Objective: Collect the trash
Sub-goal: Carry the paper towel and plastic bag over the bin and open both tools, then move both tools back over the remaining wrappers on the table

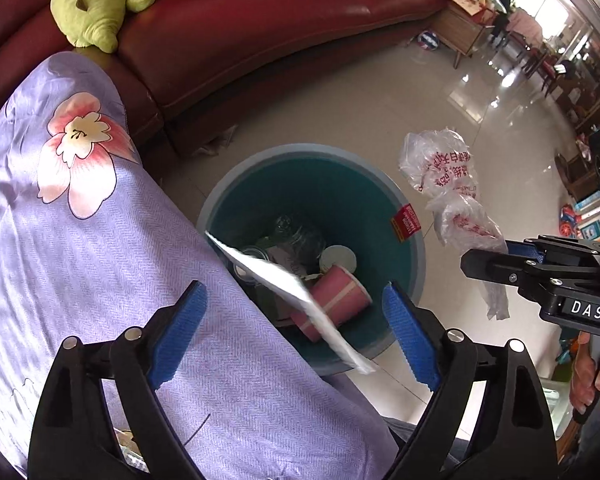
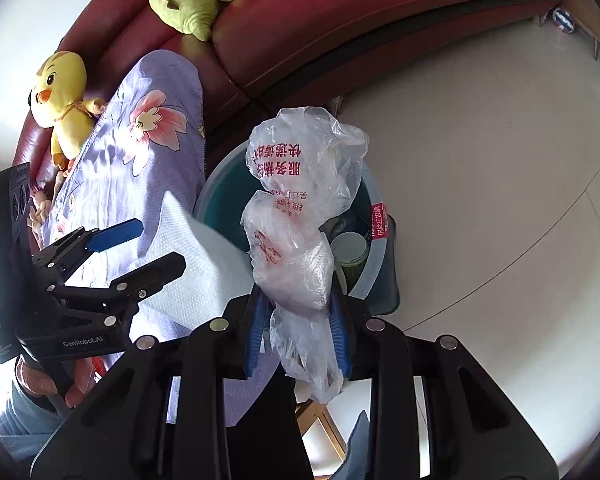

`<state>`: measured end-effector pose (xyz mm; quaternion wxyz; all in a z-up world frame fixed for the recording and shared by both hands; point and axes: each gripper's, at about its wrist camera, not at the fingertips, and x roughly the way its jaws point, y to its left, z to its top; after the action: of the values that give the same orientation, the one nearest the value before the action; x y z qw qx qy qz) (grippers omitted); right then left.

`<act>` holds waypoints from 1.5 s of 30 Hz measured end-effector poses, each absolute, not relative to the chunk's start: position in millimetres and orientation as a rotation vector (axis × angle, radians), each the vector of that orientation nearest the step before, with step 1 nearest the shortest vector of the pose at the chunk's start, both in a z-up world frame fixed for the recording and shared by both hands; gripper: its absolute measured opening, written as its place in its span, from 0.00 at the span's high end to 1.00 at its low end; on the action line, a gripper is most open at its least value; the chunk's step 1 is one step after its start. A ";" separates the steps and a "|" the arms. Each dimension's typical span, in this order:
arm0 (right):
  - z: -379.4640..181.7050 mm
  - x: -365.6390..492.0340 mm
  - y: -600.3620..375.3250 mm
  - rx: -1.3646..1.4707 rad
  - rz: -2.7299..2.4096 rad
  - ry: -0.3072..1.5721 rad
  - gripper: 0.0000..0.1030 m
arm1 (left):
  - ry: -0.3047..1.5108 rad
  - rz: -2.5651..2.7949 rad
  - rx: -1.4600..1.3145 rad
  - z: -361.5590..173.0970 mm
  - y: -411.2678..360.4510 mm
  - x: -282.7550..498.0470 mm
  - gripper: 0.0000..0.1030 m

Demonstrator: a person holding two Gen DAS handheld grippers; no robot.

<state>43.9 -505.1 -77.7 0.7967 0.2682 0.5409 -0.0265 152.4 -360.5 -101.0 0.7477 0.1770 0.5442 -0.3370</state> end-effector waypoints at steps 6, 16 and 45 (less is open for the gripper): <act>-77.2 50.4 -502.4 0.569 -0.057 1.163 0.72 | 1.172 -0.731 0.395 -96.6 -360.0 155.2 0.10; -86.1 63.3 -497.7 0.562 -0.048 1.200 0.71 | 1.146 -0.746 0.381 -80.4 -337.0 146.9 0.09; -70.5 58.3 -459.2 0.563 -0.101 1.232 0.21 | 1.172 -0.666 0.210 -61.0 -241.1 135.6 0.06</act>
<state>58.3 -459.2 -70.5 0.7781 0.2604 0.5697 -0.0467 135.6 -241.1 -60.9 0.7762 0.0971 0.5417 -0.3076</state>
